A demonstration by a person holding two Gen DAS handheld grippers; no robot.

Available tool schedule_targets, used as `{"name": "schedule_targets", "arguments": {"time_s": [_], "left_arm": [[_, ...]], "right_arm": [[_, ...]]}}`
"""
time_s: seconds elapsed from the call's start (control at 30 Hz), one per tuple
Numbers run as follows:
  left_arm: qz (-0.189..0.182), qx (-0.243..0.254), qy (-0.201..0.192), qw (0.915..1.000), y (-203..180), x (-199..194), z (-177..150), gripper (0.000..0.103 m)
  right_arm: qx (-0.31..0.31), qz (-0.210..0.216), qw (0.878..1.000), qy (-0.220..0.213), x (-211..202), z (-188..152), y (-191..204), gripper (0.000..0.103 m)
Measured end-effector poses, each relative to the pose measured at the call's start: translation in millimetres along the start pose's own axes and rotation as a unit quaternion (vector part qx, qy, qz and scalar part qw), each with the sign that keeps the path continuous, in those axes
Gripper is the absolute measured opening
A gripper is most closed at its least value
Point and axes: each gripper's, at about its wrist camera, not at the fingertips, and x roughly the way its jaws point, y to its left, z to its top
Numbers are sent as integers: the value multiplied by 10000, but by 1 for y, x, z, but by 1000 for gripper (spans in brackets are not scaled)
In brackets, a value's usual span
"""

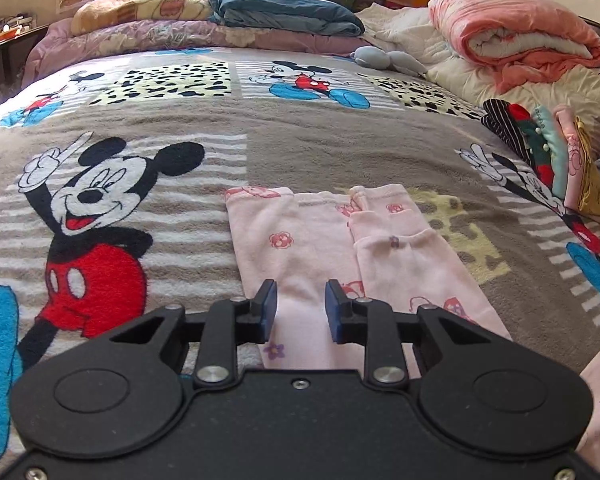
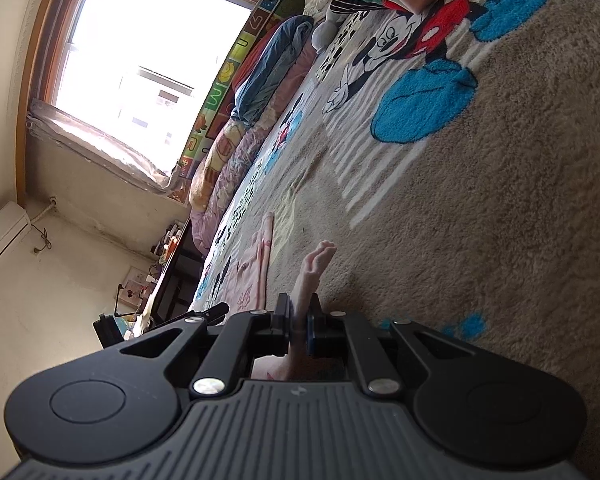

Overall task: Fold clothes
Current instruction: 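Lay the sleeve across the garment's middle and open the right gripper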

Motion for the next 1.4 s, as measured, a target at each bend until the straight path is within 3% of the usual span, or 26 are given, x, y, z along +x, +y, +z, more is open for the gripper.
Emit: {"name": "schedule_targets", "arguments": {"time_s": [0.27, 0.33, 0.4, 0.53, 0.7, 0.8, 0.87, 0.9, 1.13, 1.4], "left_arm": [[-164, 86, -231, 9996, -28, -91, -84, 24], [-273, 246, -141, 9992, -39, -102, -104, 24], [-225, 771, 22, 9968, -55, -105, -119, 24], [-346, 935, -200, 9948, -60, -122, -120, 24], [-740, 1442, -436, 9858, -63, -144, -136, 31], [-880, 1735, -386, 9801, -63, -145, -149, 33], [-916, 1746, -389, 9796, -61, -145, -152, 45], [-941, 1741, -395, 9794, -60, -145, -153, 46], [-1138, 1846, -452, 9752, -59, -147, -156, 46], [-1380, 2140, -137, 9669, -59, -137, -159, 46]], "right_arm": [[-303, -18, 9994, -133, -3, -3, 6, 10], [-378, -57, 9991, -173, -2, -4, 6, 10], [-468, -161, 9986, -206, 0, -5, 7, 10], [-535, -458, 9973, -195, 3, -11, 4, 12], [-468, -462, 9974, -293, -2, -13, 2, 13], [-373, -470, 9978, -268, -5, -12, 2, 13], [-318, -483, 9980, -258, -5, -12, 3, 13], [-310, -490, 9980, -251, -5, -12, 5, 13], [-331, -584, 9974, -272, 3, -9, 35, 12], [-442, -610, 9966, -336, 24, 23, 85, 12]]}}
